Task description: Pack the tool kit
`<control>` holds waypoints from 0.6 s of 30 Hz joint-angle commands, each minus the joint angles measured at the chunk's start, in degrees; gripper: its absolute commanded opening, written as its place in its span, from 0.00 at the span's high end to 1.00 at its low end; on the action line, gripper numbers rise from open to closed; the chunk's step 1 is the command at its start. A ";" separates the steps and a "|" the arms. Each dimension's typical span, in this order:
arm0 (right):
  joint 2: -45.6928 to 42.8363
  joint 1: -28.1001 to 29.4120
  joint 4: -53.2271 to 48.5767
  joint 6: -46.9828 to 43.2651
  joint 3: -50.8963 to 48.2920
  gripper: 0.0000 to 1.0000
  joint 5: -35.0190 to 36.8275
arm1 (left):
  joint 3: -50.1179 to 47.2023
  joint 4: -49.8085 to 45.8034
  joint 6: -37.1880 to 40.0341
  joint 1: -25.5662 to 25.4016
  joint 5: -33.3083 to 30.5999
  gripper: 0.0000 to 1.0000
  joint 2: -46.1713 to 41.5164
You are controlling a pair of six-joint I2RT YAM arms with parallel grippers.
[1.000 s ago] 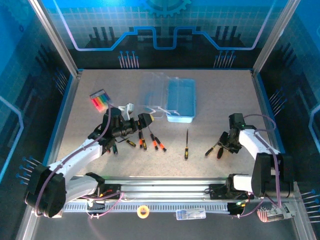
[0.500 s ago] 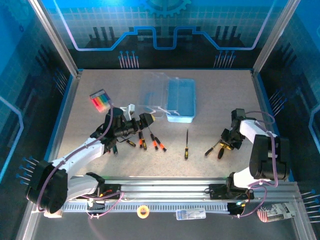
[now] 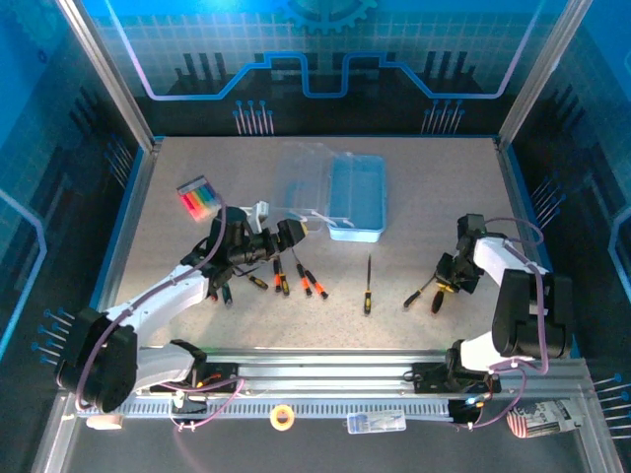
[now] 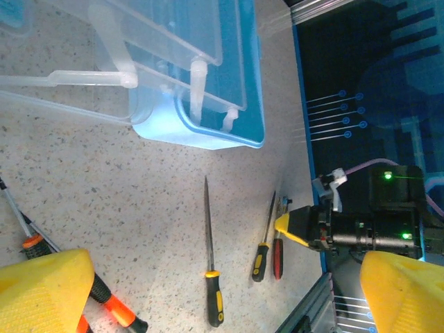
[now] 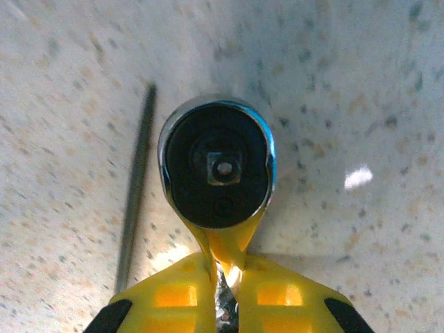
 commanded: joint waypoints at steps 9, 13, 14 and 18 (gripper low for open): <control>-6.27 1.84 5.45 -1.12 1.59 1.00 2.47 | 2.97 -2.31 2.23 -0.38 -0.32 0.01 2.82; -7.23 3.72 5.40 -1.63 3.08 1.00 1.51 | 2.76 -2.68 2.40 -0.42 -1.24 0.01 3.04; -7.49 4.28 4.97 -1.66 3.60 1.00 0.78 | 2.74 -2.98 2.59 -0.35 -1.61 0.01 2.97; -9.19 9.14 3.67 -1.57 7.03 1.00 1.20 | 3.08 -6.94 4.46 -0.18 -4.86 0.01 1.87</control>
